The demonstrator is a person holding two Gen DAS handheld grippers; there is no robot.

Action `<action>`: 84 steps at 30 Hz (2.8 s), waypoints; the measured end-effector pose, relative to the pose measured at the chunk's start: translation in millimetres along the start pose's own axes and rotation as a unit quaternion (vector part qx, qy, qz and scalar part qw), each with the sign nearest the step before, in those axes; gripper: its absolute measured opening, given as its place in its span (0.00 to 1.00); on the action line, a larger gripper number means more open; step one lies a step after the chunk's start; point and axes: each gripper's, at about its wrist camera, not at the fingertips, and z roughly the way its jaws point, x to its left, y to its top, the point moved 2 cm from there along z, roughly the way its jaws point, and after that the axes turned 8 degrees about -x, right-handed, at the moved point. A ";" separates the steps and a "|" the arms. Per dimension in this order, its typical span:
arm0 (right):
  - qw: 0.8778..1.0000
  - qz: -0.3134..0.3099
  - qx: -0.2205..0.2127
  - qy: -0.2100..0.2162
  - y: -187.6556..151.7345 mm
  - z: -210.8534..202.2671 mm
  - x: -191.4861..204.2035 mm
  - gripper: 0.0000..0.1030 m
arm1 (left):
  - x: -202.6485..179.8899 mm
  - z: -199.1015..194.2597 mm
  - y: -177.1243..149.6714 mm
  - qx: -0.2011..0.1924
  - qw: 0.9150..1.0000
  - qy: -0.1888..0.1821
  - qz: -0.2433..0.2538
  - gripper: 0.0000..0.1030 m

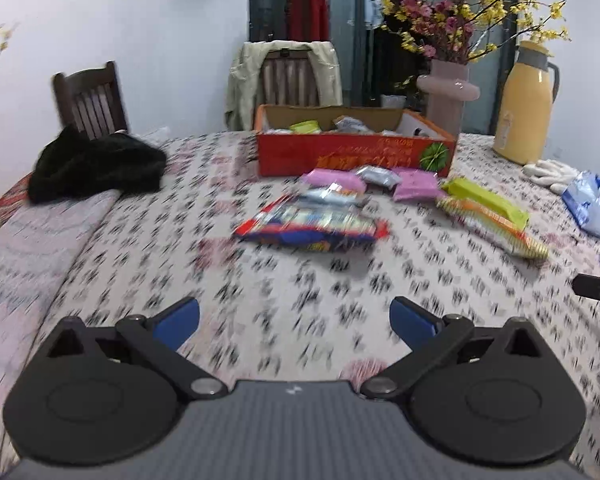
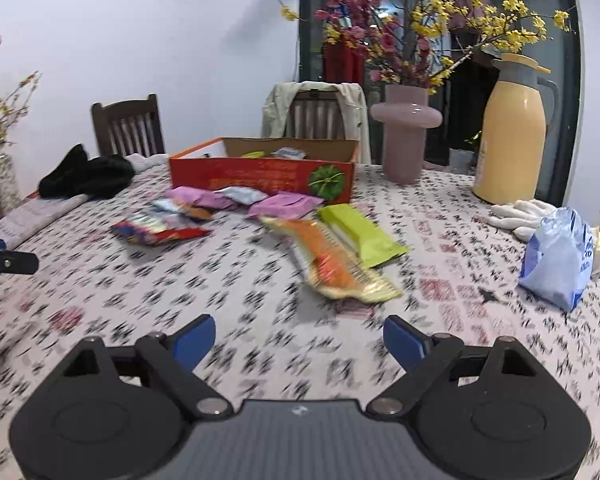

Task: Organize snacks
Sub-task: 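Grasp a pink packet with the left tool while the right tool grasps a green bar, then carry the pink packet and green bar into the orange box and open both tools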

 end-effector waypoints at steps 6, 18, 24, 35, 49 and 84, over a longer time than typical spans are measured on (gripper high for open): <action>0.999 0.035 0.002 0.013 29.3 46.9 -36.3 0.78 | -15.6 58.7 43.4 -0.010 0.999 -0.031 0.032 1.00; 0.997 0.040 0.055 0.021 67.4 170.2 -85.6 0.61 | -32.3 210.7 93.9 0.051 0.995 -0.075 0.047 1.00; 0.995 0.033 0.086 0.031 62.8 214.3 -82.5 0.54 | -32.7 251.7 91.2 0.083 0.993 -0.077 0.037 0.90; 0.995 0.018 0.089 0.040 58.6 226.3 -73.2 0.36 | -29.6 267.1 88.1 0.101 0.991 -0.082 0.009 0.61; 0.997 0.038 0.058 0.022 51.1 141.3 -66.7 0.32 | 0.5 151.6 84.5 0.038 0.997 -0.046 -0.039 0.61; 0.990 0.089 0.017 0.108 29.0 3.9 23.6 0.32 | 17.4 11.1 23.8 0.016 0.991 -0.079 -0.105 0.61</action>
